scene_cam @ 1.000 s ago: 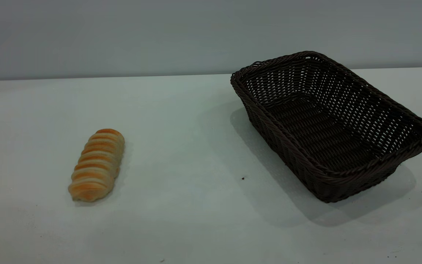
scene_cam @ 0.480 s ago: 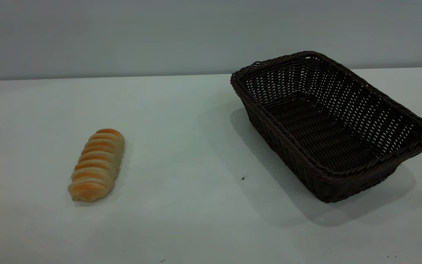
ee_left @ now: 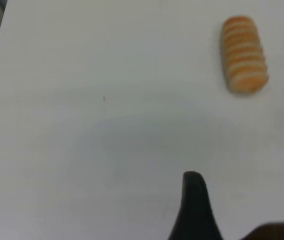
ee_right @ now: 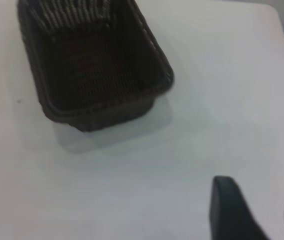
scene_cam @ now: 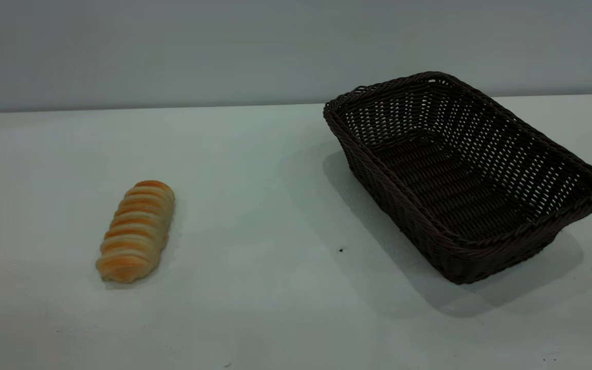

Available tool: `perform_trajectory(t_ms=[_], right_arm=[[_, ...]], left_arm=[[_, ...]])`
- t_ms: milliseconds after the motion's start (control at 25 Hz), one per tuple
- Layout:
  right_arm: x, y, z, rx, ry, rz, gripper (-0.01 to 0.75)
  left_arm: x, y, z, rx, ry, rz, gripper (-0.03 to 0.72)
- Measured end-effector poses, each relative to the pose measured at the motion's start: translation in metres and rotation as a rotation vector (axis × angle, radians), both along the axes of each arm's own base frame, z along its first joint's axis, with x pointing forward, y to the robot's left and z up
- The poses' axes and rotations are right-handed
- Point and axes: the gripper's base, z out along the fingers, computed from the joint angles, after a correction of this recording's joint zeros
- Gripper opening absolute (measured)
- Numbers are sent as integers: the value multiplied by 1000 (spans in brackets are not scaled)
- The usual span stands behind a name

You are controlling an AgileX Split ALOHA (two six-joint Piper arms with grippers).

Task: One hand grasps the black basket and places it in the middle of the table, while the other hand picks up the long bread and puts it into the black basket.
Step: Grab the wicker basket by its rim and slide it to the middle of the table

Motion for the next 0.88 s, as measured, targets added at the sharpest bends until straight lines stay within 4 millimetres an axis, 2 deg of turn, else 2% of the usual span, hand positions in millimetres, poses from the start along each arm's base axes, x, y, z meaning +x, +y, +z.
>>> perform_trajectory(t_ms=[160, 280, 360, 440, 600, 880], right_arm=[[34, 4, 12, 17, 61, 10, 447], [63, 11, 21, 65, 111, 28, 557], [84, 17, 22, 106, 181, 51, 595], [104, 24, 20, 165, 251, 76, 607], [143, 37, 3, 339, 395, 67, 604], [203, 52, -48, 616, 627, -78, 592]], left_arm=[[36, 0, 33, 10, 32, -15, 581], [68, -1, 49, 15, 83, -38, 581], [90, -3, 53, -4, 112, -51, 581], [109, -6, 53, -29, 126, -69, 581], [137, -10, 43, -57, 178, -110, 581], [155, -15, 36, -84, 204, -171, 581]])
